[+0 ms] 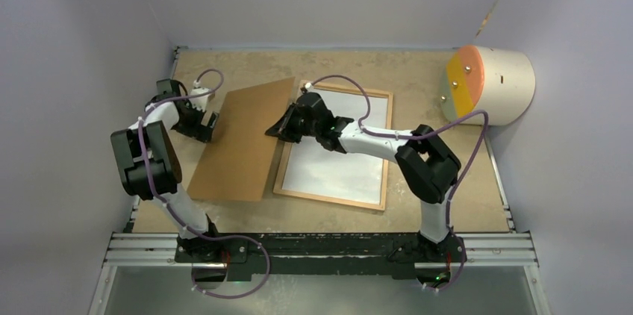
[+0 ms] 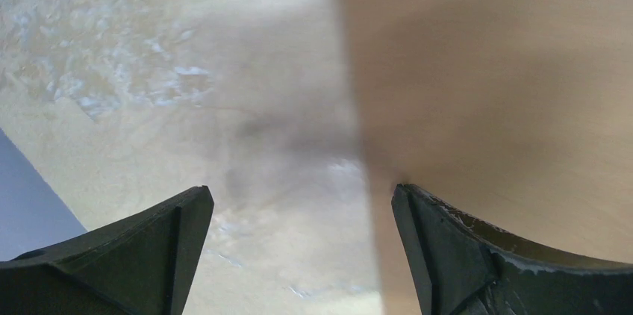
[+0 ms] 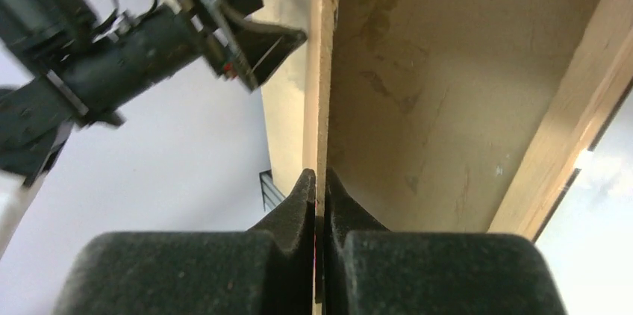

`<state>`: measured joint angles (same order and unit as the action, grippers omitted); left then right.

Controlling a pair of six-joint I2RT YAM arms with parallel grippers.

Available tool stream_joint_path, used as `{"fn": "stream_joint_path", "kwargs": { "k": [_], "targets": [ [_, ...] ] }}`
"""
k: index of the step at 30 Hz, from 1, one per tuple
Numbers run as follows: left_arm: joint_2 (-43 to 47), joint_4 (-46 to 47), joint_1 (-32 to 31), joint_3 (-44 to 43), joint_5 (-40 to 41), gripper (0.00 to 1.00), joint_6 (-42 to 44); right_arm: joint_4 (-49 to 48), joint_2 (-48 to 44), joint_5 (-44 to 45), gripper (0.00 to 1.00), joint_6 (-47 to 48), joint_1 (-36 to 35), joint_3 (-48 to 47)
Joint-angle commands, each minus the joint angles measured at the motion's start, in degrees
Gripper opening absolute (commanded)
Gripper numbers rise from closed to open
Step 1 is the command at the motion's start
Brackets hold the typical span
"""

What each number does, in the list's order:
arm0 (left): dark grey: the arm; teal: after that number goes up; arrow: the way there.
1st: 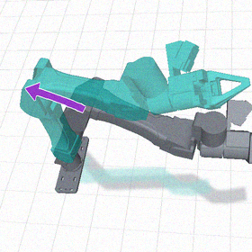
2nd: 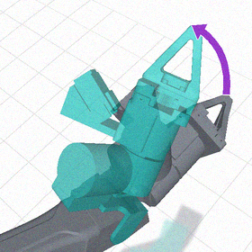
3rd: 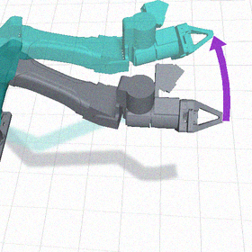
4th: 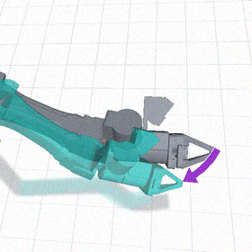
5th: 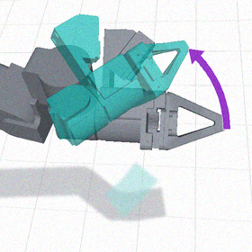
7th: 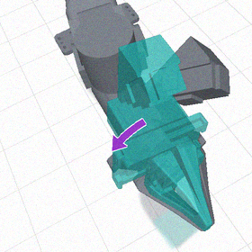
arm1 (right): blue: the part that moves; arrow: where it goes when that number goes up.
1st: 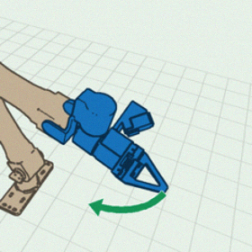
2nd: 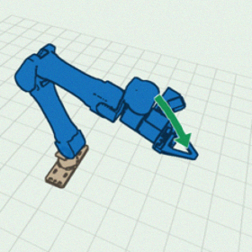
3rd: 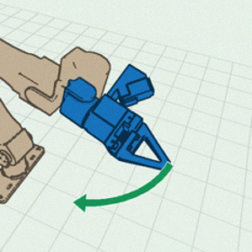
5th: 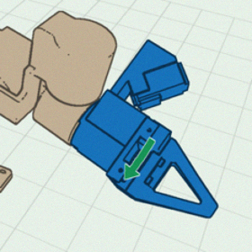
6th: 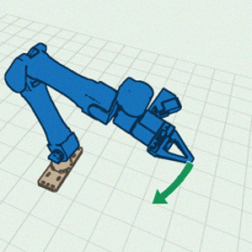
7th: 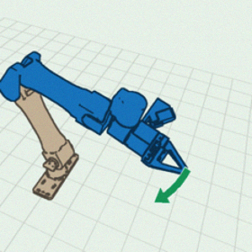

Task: Put the photo into the frame
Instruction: Pick up the photo frame item at the center of the board.

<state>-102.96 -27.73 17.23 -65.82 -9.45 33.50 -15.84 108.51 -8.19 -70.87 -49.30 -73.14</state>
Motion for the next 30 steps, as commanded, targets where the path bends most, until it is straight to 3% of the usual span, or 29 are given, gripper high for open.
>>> {"fn": "stream_joint_path", "kwargs": {
  "k": [1,6,11,19,25,30],
  "targets": [
    [10.53,-9.30,-0.89,-3.43,-11.87,1.00,4.95,1.52,1.16,-0.35,0.00,1.18,0.83,-9.84],
    [24.90,-15.01,-0.50,-4.84,-27.92,1.00,18.59,3.35,1.15,-2.87,0.00,-5.01,5.96,-15.22],
    [37.99,-24.13,-0.27,-3.92,-41.10,1.00,38.41,4.35,-0.58,-5.86,0.00,-12.78,10.44,-17.23],
    [38.46,-54.04,-0.24,-14.48,-47.04,0.99,63.20,2.50,-5.54,-6.43,0.00,-22.73,13.87,-12.59],
    [44.81,-52.43,-0.30,-8.19,-46.26,0.99,67.91,-4.55,-6.90,-5.49,0.00,-28.73,13.69,-8.69],
    [50.14,-34.25,-0.32,-1.84,-45.12,0.97,56.53,-7.42,-6.59,-7.03,0.00,-30.74,12.93,-8.24]
  ]
}}
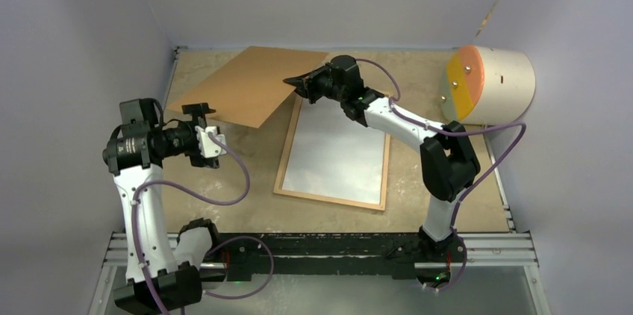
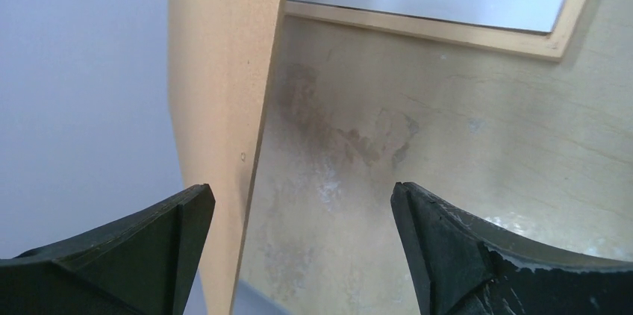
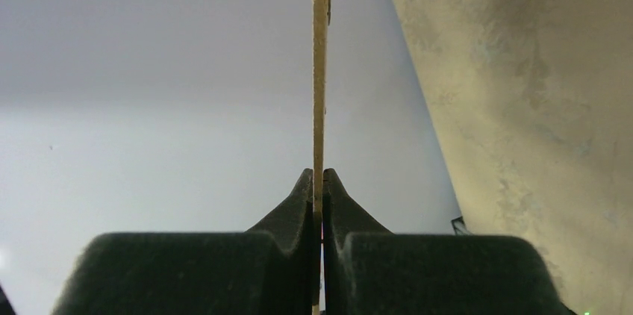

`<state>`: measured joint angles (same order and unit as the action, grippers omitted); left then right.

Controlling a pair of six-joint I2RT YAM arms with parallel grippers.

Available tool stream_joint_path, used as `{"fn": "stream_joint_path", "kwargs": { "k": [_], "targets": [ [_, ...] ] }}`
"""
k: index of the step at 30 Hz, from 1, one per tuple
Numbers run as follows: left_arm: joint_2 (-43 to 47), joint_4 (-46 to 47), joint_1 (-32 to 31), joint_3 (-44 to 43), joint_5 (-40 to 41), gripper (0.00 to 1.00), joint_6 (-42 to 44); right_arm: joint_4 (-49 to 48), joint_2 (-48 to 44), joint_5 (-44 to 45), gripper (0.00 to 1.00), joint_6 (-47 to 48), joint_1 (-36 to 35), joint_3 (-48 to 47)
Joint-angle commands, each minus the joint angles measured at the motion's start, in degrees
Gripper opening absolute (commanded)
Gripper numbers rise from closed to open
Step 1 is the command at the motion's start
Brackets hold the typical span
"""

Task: Put the photo into the frame
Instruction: Pick up the photo frame item at the center of the board.

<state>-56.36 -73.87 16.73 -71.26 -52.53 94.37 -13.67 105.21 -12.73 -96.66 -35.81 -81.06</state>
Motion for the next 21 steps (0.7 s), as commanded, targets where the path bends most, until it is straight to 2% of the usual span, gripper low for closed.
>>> {"fn": "stream_joint_path", "kwargs": {
  "k": [1,6,13,14,17,21],
  "targets": [
    [4.62,15.59,0.23,5.18,-1.54,0.96,-6.19,-10.16,-3.52,-2.60,0.00,-5.29,-0.57,0.12],
    [7.92,30.95,0.19,11.66,2.18,0.92,-12.25,-11.18,-3.81,-4.24,0.00,-5.87,-0.61,0.50],
    [5.94,37.18,0.15,12.33,3.57,0.80,-15.73,-9.75,-3.16,-6.08,0.00,-4.49,-2.69,-1.03],
    [5.74,36.98,0.23,12.15,3.24,0.76,-15.43,-9.82,-3.23,-5.96,0.00,-4.44,-2.95,-0.86],
    [5.13,37.38,0.06,11.65,2.46,0.55,-15.31,-9.33,-3.26,-6.05,0.00,-3.98,-3.20,-1.11],
    [5.22,40.73,0.06,11.82,2.78,0.18,-17.37,-8.83,-3.27,-7.16,0.02,-2.92,-3.21,-1.50]
  ]
}}
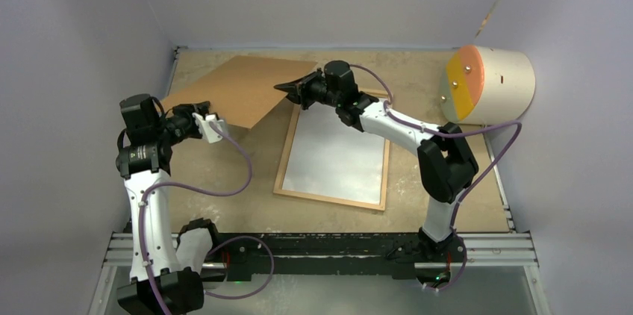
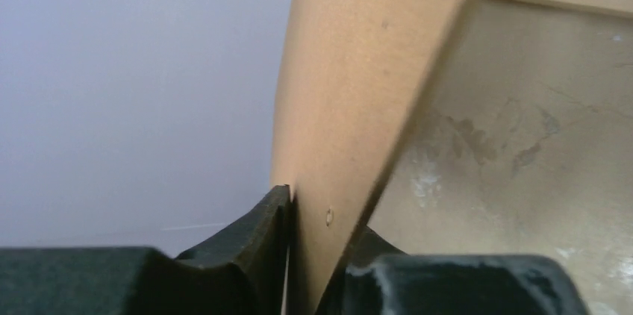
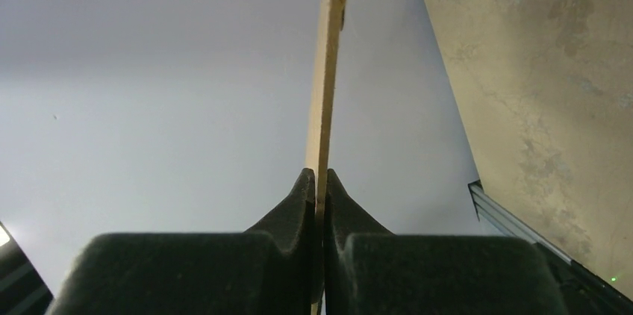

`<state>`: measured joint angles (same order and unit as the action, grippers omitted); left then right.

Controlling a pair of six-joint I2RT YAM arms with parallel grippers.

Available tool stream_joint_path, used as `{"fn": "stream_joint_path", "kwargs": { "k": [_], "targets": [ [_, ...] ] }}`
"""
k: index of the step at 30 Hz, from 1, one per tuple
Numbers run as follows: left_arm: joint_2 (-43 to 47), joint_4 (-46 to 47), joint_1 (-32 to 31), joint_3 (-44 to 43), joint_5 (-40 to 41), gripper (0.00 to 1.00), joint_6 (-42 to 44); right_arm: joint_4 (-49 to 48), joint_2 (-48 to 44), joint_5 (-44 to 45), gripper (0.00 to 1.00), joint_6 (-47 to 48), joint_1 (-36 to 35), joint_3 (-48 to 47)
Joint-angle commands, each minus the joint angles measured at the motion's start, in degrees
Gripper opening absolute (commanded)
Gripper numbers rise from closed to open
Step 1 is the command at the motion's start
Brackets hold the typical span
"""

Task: Put the photo into the frame
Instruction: Pick up the photo frame item at the center of the board, then turn over the photo frame item on the photo frame.

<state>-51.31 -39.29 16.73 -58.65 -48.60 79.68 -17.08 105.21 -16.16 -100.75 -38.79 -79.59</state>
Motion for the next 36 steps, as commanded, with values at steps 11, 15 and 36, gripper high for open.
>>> {"fn": "stream_joint_path", "kwargs": {
  "k": [11,15,36],
  "targets": [
    [1.56,11.95,0.06,-0.37,-1.19,0.00,-2.89,6.78,-7.29,-15.40,0.97,20.93,4.89,-3.12],
    [0.72,10.34,0.06,-2.32,-3.23,0.00,-1.55,19.40,-8.78,-20.98,0.99,48.33,7.95,-12.71],
    [-8.97,-12.65,-1.97,-16.02,-15.18,0.00,11.11,27.56,-23.12,-13.47,0.98,134.96,-0.29,-3.66]
  ]
}}
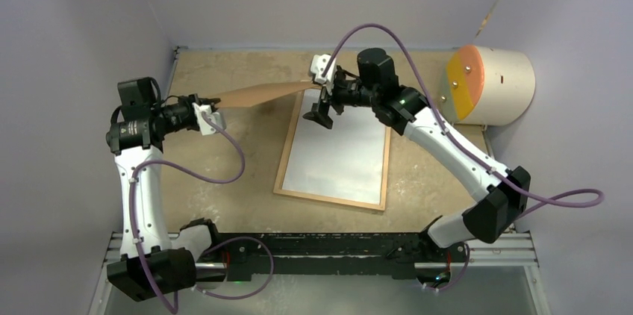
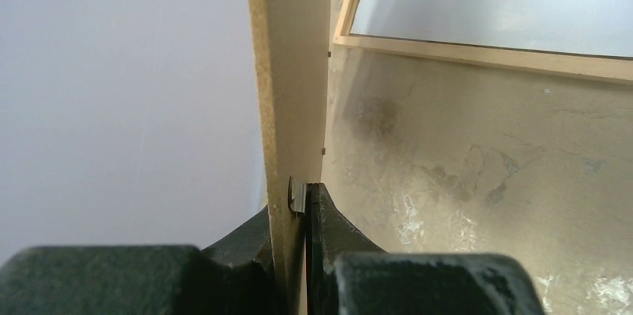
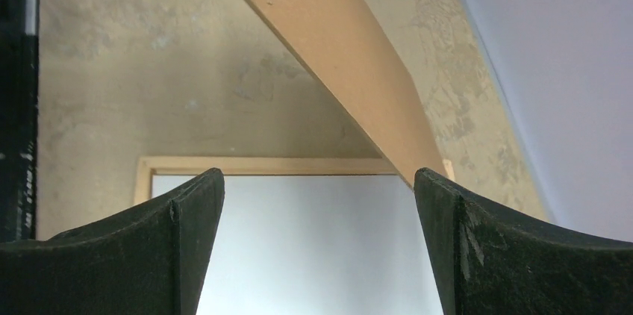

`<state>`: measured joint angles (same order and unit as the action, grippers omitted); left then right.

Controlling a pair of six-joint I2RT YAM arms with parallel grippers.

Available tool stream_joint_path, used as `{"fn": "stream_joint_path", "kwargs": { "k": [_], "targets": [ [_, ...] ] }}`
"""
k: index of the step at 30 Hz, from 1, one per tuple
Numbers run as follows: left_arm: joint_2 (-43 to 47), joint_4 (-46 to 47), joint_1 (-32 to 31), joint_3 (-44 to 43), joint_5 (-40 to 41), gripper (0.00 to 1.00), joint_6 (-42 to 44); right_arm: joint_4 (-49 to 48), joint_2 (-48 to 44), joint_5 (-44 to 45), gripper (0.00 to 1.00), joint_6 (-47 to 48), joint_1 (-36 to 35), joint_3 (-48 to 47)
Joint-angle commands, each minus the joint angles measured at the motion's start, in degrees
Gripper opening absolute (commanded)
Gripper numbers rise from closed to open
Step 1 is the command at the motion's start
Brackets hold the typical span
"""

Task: Put the photo into the frame
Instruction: Turn over the photo frame item on the photo frame.

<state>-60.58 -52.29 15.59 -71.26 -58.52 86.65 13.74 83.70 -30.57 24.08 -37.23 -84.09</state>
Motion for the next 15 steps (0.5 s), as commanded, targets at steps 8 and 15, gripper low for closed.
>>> {"fn": "stream_joint_path", "kwargs": {
  "k": [8,15],
  "targets": [
    [-1.08,-0.93,-2.45,-4.90,-4.34,0.00,5.40,-0.76,3.72,1.69,0.95,13.98,-5.43,-3.85],
    [-2.05,-2.30,-2.74,-5.64,-4.60,0.00,7.07,-3.14,8.06,6.72,0.63,15.82,-7.31,-5.96]
  ]
}}
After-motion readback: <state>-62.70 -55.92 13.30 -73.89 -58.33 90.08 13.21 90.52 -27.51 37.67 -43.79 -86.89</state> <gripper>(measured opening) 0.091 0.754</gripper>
